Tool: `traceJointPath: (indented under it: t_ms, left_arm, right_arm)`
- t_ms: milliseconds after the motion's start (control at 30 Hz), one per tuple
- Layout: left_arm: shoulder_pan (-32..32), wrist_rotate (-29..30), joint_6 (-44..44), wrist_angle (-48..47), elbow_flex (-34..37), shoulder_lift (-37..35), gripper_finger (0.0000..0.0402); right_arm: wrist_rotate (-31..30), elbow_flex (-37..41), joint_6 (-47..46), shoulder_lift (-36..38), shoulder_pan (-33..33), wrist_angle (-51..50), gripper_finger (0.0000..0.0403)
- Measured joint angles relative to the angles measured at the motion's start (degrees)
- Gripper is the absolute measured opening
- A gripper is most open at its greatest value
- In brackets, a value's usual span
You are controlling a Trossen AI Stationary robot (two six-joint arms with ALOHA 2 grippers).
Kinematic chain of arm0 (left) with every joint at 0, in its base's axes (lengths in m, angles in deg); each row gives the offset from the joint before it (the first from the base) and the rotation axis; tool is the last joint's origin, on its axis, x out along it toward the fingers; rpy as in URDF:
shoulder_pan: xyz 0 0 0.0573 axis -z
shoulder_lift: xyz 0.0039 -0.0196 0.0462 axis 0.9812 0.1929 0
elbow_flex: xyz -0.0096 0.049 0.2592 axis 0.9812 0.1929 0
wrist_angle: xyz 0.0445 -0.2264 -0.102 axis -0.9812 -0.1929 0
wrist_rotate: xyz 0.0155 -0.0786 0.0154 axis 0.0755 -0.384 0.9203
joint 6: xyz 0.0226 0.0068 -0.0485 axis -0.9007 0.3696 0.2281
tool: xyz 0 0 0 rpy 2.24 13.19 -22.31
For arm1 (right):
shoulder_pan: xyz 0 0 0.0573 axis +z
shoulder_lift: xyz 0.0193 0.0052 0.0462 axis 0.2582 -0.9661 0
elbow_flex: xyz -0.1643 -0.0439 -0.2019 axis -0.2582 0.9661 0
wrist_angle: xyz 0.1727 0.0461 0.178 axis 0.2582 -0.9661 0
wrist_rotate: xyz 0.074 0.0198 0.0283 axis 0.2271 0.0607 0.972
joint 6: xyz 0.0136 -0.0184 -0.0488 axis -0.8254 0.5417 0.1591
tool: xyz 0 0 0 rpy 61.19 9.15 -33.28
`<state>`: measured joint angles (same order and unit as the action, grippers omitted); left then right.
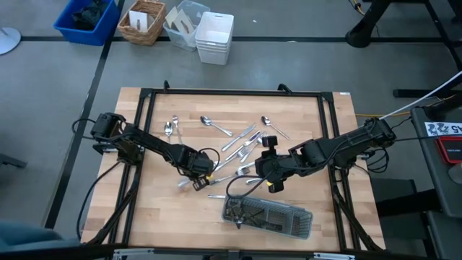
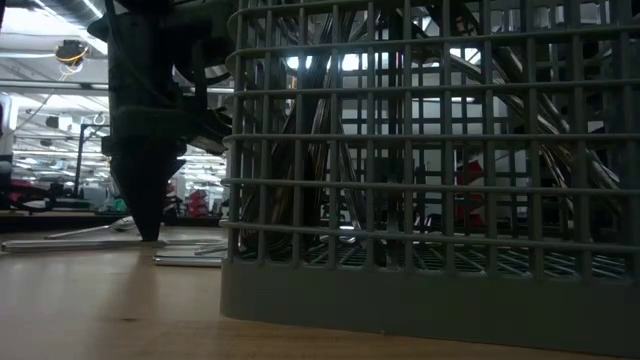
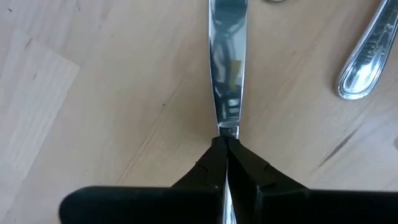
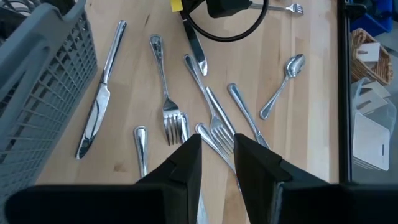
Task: Sort silverware
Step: Put the knife into the gray silverware rack
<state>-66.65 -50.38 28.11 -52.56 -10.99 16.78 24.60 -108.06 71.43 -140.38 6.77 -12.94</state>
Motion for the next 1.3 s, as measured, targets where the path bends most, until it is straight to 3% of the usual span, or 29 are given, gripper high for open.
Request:
traceJointPath:
  t_ms: [233,500,633,1033,1300]
  left_arm:
    - [0.2,0.0,-3.9,0.0,0.0,0.0,0.0018]
    - [0.2,0.0,-6.4,0.0,0.0,0.0,0.0099]
    - [0.2,0.1,-6.4,0.1,0.0,0.0,0.0119]
    - [0.2,1.7,-6.4,0.0,0.0,1.6,0.0102]
    - [0.2,1.7,-6.6,-0.1,-0.1,2.0,0.0075]
  right_arm:
    - [0.0,0.0,0.0,0.0,0.0,0.0,0.0095]
    - [0.0,0.0,0.0,0.0,0.0,-0.2,0.0095]
    - [0.0,0.0,0.0,0.0,0.0,-1.3,0.0095]
    - [-0.1,0.0,0.1,2.1,0.0,-5.7,0.0095]
    - [-6.8,0.0,1.0,7.0,-0.6,-7.4,0.0095]
